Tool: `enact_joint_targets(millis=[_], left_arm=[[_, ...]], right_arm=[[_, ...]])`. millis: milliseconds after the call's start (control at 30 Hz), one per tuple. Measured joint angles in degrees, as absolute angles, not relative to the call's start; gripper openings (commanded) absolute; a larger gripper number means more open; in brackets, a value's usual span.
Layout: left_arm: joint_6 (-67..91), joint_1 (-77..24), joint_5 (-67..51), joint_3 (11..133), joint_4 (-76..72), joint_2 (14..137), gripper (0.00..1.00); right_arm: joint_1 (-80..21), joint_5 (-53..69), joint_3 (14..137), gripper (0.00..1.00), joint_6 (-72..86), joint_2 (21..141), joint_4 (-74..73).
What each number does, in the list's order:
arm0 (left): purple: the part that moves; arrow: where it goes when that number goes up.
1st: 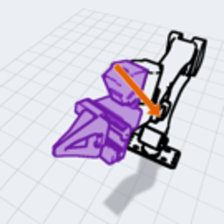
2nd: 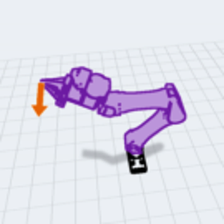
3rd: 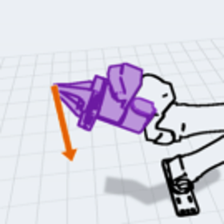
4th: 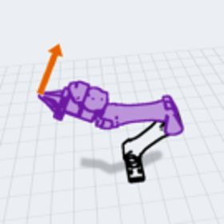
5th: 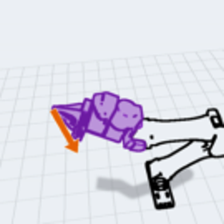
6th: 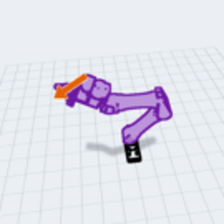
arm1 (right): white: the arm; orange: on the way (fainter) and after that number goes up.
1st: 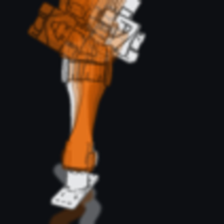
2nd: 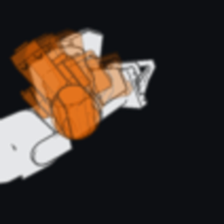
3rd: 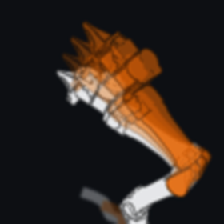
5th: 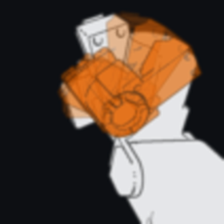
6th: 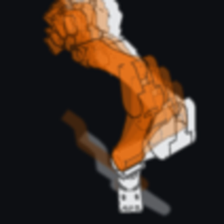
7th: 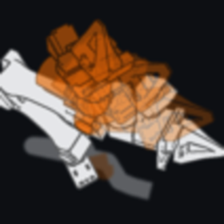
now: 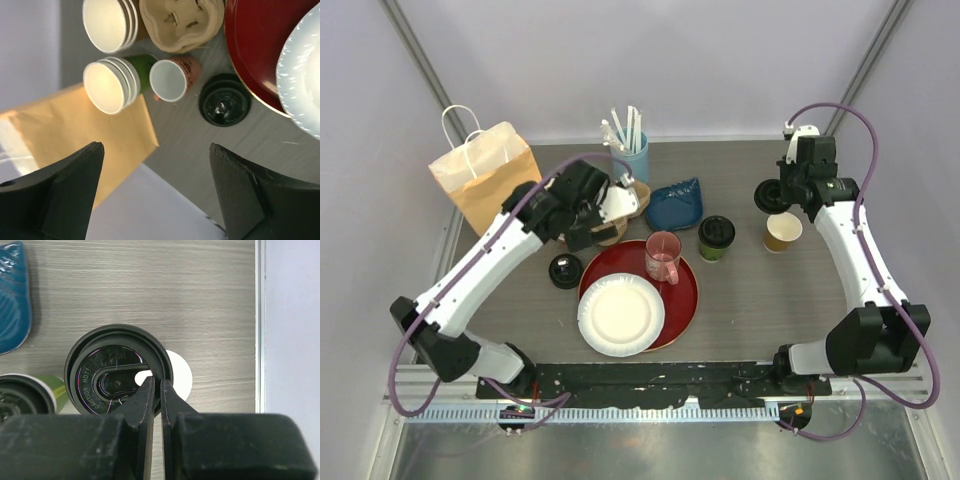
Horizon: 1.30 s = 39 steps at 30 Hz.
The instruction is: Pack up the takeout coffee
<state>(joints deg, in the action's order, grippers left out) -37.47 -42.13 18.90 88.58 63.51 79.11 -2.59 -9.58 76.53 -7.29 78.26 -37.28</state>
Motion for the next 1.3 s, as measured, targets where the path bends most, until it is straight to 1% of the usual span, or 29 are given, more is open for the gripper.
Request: enact_joint_targets(millis=[133, 233, 600, 800, 1300], left_arm=[[-28.4, -35.0, 14.2, 97.8, 69.6, 85.2, 0.86], [-23.8, -31.1, 9.6, 100.8, 69.9, 87.9, 0.87], [-18.0, -29.2, -3.8, 91.4, 62.5, 87.2, 0.87], [-18.0, -29.1, -5.9, 90.9, 60.4, 87.2, 0.87], [-18.2, -29.1, -7.6, 90.2, 59.3, 87.2, 0.87]], right_arm=[[-0.2, -10.0, 73.6, 0.01, -5.8, 79.1, -35.6], [1.2, -10.2, 72.1, 0.01, -5.0, 80.9, -34.9], [4.2, -11.3, 69.2, 0.01, -3.7, 84.3, -34.2], [4.8, -12.1, 69.1, 0.01, -3.2, 86.1, -33.8], [5.3, -12.8, 66.9, 0.01, -2.9, 86.1, -32.9]])
